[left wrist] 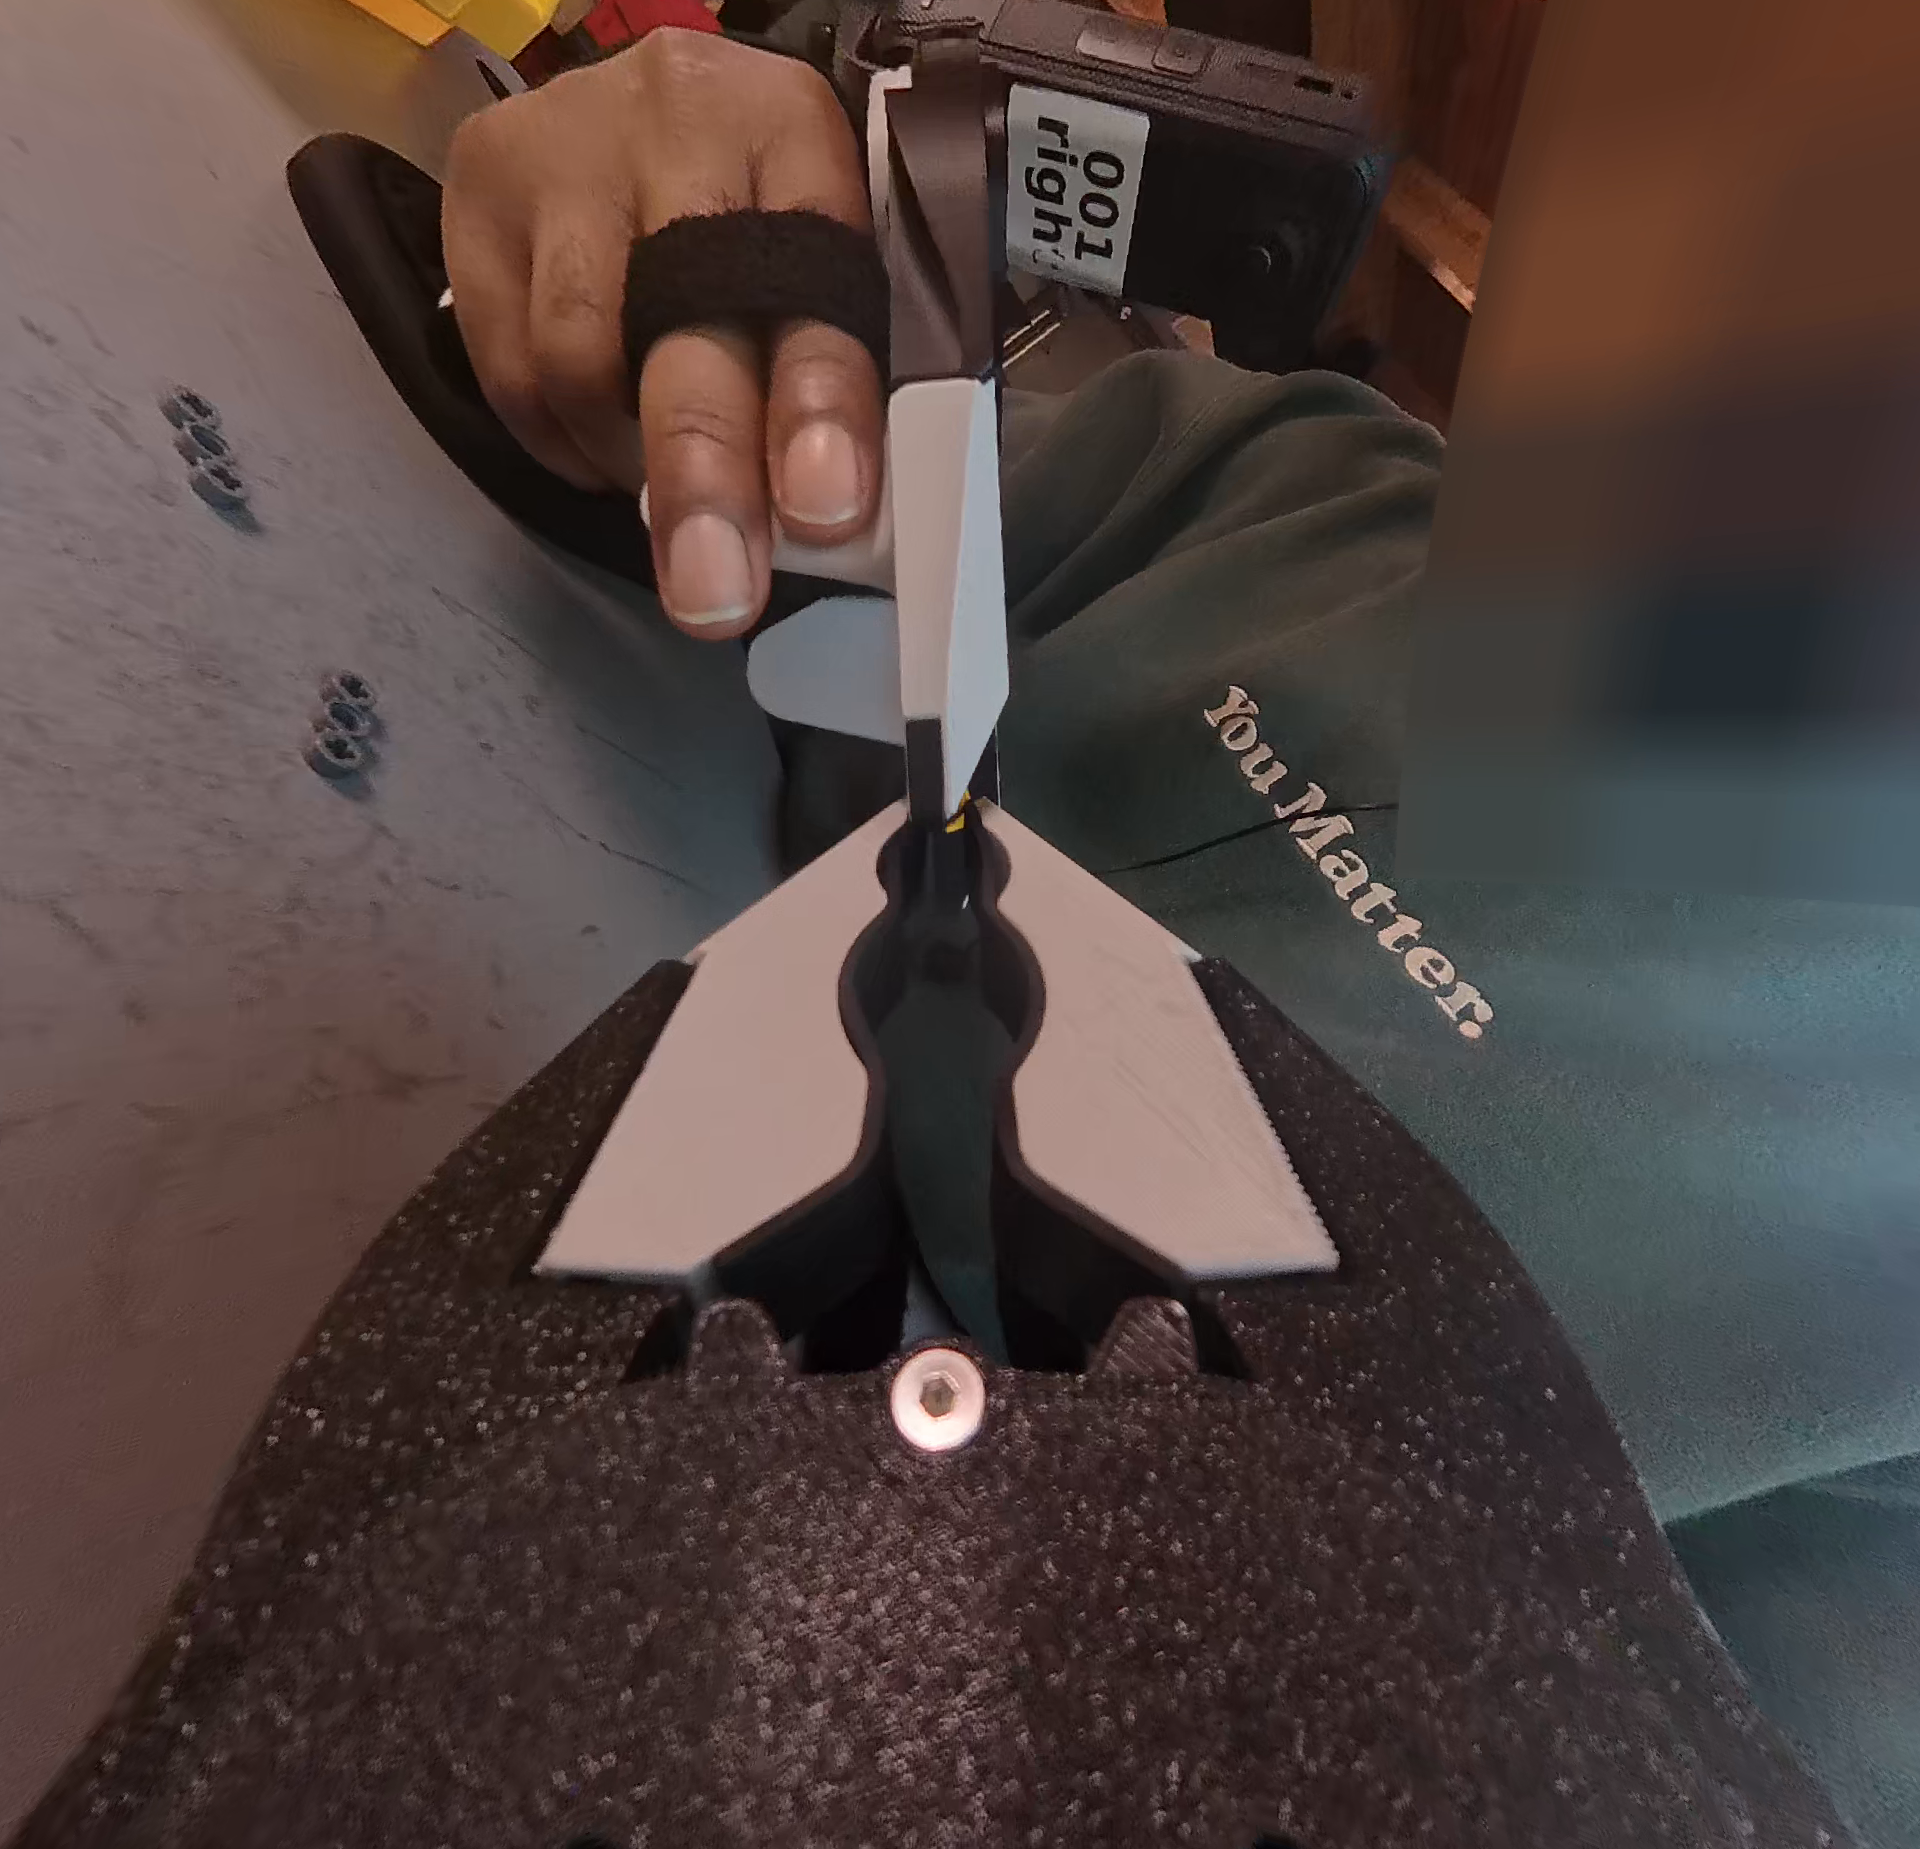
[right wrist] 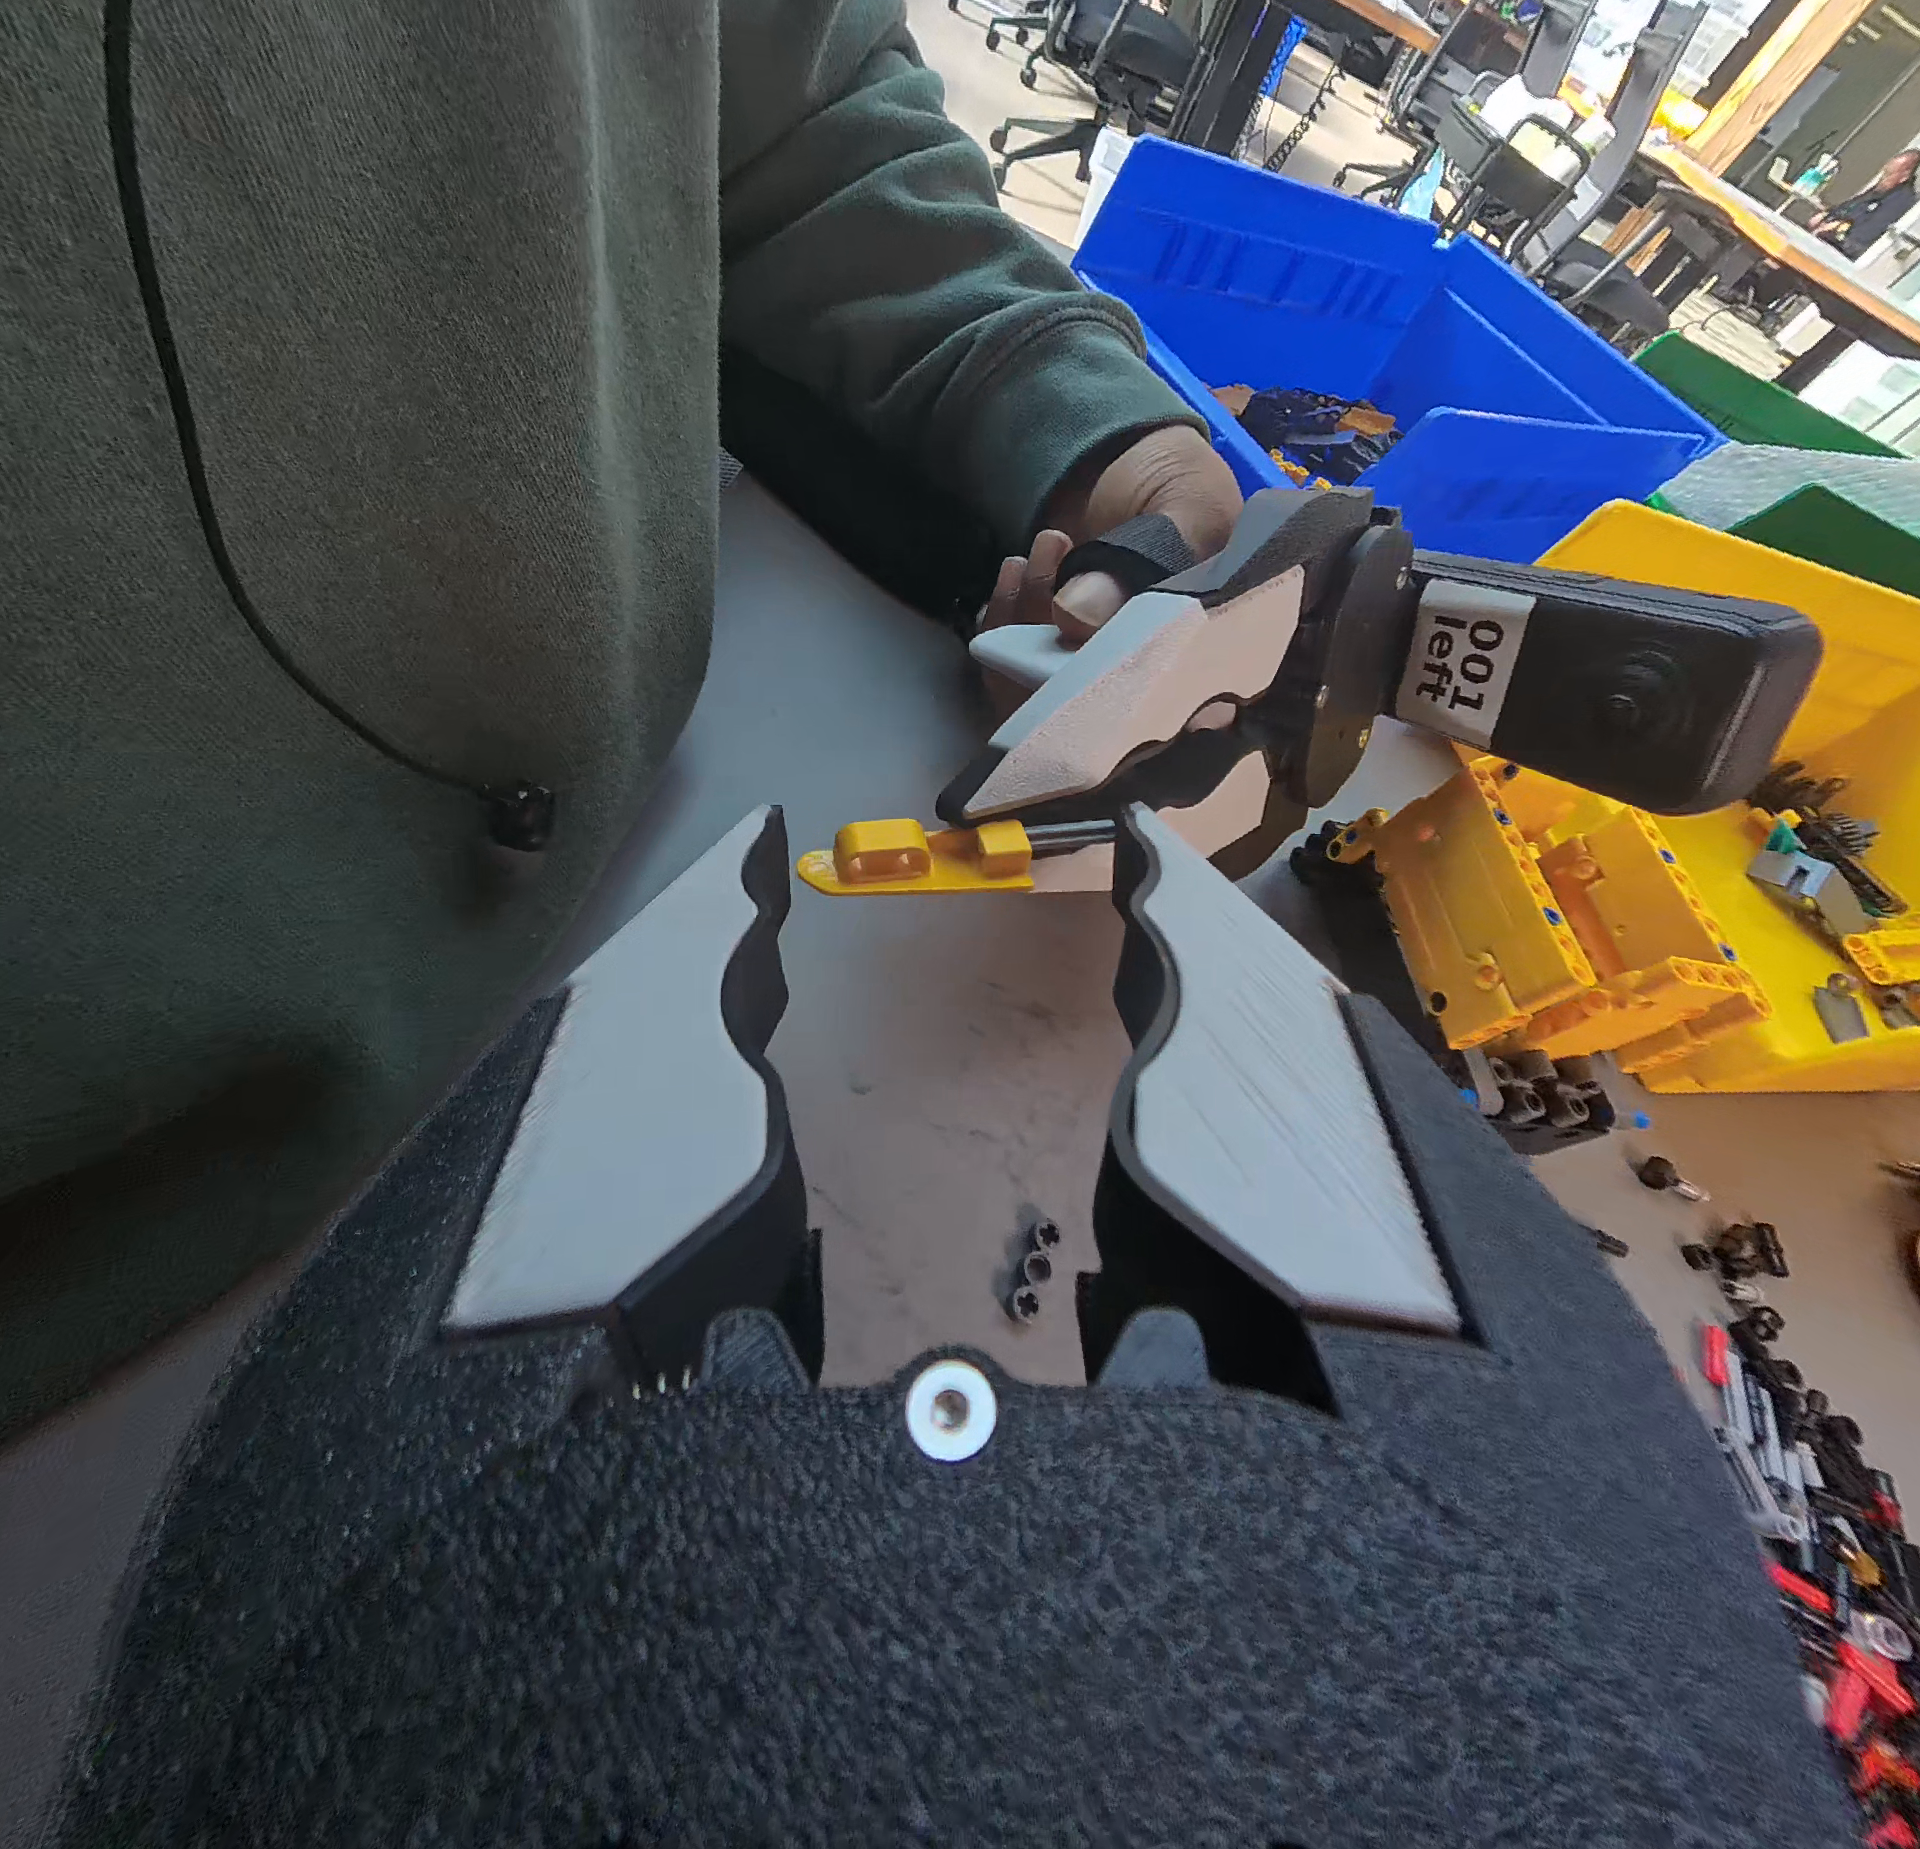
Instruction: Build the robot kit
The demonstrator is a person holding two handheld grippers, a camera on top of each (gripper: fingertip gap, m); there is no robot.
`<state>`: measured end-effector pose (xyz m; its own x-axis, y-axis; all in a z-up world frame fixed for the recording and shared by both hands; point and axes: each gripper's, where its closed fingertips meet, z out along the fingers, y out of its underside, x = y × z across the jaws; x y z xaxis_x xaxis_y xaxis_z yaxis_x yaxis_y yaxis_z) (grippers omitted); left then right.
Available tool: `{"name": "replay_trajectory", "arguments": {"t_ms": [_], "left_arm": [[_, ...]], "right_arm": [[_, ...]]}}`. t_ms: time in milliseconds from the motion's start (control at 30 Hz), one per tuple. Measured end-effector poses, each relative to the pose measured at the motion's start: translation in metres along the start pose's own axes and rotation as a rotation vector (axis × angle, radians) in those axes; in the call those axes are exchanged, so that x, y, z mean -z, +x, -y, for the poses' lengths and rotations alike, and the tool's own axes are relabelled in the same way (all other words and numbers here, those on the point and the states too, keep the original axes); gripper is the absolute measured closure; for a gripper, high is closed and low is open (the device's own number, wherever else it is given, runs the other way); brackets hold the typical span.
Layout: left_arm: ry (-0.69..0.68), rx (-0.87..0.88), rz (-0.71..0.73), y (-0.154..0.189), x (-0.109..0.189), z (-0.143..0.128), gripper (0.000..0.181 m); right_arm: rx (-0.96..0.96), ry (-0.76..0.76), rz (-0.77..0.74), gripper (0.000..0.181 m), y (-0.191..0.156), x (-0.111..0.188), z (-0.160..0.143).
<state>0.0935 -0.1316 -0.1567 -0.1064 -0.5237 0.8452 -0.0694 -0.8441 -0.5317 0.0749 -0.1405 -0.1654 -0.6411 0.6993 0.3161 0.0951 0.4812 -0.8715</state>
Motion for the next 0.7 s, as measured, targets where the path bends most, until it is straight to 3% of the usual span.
{"name": "replay_trajectory", "arguments": {"t_ms": [200,400,700], "left_arm": [[0.021,0.006,-0.011,0.000,0.002,0.002,0.176],[0.201,-0.035,0.015,-0.001,0.014,0.029,0.166],[0.268,-0.059,0.047,0.003,0.020,0.042,0.176]], "right_arm": [[-0.032,0.017,-0.011,0.122,0.004,0.000,0.000],[-0.066,0.022,-0.203,0.123,0.039,0.006,0.000],[-0.089,0.049,-0.300,0.124,0.054,0.007,0.008]]}}
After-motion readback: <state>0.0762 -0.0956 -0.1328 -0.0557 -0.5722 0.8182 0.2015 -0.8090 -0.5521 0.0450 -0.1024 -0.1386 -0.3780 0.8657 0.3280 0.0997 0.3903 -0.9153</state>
